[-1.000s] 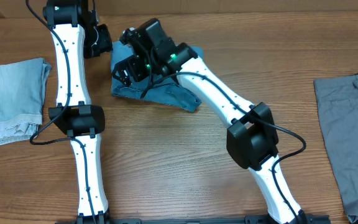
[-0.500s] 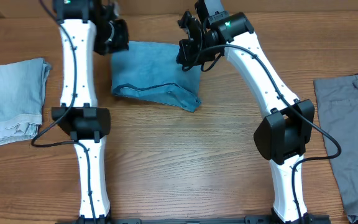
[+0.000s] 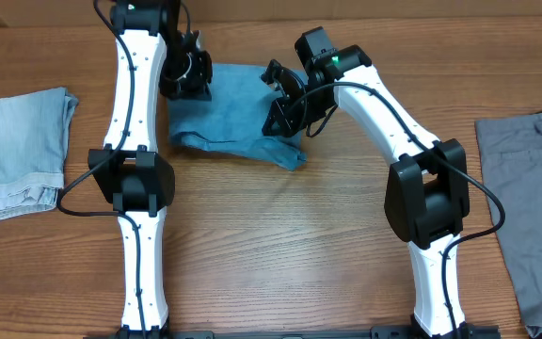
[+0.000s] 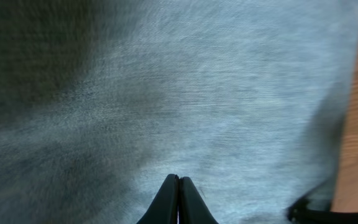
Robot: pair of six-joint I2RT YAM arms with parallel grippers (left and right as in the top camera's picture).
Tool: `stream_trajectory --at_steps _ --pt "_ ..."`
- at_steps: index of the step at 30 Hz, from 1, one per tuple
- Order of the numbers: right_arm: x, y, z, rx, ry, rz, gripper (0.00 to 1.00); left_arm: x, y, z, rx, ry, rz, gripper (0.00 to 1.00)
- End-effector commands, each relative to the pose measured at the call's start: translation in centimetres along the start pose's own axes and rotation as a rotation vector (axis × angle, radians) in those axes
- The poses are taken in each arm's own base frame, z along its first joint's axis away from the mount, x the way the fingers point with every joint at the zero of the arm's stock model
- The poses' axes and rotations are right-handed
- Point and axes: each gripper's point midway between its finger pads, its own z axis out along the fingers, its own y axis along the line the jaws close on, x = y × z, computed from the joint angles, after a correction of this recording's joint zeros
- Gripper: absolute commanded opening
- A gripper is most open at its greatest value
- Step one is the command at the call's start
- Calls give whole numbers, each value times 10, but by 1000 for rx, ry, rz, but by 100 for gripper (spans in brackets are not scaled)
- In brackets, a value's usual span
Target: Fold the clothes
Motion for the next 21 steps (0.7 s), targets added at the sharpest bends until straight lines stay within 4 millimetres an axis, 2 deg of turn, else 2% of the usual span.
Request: stream_trajectory --at_steps 1,4,7,13,14,16,19,21 --pt "1 0 -4 10 -17 -35 4 5 20 24 -37 64 1 4" --pt "5 -10 3 37 -13 -36 4 3 44 29 -110 66 -20 5" --pt "14 -31 10 123 7 -30 4 0 67 32 -205 57 -28 6" --pt "37 -54 37 141 21 -24 4 -10 86 51 -264 35 -27 10" --pt "43 -60 45 141 22 -24 4 -10 90 60 -266 37 -28 9" --pt "46 -63 48 142 18 -26 4 -11 93 67 -266 35 -24 4" --pt "45 -63 48 142 14 -29 4 -19 88 56 -261 -1 -17 4" --pt "41 -61 45 143 9 -34 4 -26 77 34 -250 -49 -6 4"
